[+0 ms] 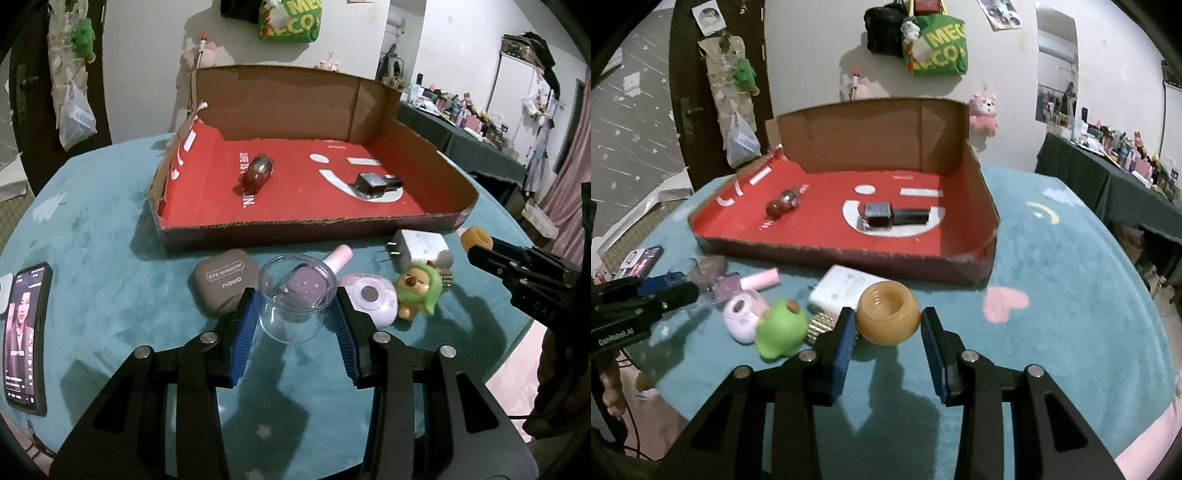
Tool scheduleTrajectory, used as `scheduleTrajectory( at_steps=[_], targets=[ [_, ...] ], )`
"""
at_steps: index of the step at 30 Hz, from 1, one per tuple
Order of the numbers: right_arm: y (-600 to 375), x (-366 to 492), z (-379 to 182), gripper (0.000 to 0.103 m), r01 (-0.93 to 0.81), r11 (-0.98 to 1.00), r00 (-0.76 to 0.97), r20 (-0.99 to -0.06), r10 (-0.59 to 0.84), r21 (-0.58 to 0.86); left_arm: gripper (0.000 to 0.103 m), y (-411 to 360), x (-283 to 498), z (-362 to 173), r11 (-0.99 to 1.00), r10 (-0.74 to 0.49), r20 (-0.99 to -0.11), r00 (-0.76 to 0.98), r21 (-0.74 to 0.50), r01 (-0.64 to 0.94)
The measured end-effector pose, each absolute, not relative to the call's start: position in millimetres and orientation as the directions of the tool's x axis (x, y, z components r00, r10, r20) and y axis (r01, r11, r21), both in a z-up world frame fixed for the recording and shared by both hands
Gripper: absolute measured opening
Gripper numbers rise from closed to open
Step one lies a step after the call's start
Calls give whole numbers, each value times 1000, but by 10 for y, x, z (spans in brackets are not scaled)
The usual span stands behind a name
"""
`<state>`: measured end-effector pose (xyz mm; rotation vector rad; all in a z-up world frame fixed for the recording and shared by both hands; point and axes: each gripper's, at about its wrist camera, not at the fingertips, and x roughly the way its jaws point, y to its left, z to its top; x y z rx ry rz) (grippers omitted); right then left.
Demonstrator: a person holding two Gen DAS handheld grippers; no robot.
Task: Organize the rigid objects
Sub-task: 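Grasp the clear glass cup with the left gripper while the right grasps the amber ring, then lift the glass cup and amber ring and carry them into the box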
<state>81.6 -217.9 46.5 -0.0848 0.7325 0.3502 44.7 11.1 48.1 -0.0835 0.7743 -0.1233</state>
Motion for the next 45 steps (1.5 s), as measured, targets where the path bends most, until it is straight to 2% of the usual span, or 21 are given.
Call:
scheduleTrajectory(
  at_steps=[17,45],
  targets=[
    [-1920,795,680,39,-445,890,667,-628,400,95,38,-15,566,716,985,-171,-655,736,-115,126],
    [-1681,1254,747,39,-460,884,648,-648,401,87,38,79,1146,782,980,-200,-657,727,-141,143]
  ],
)
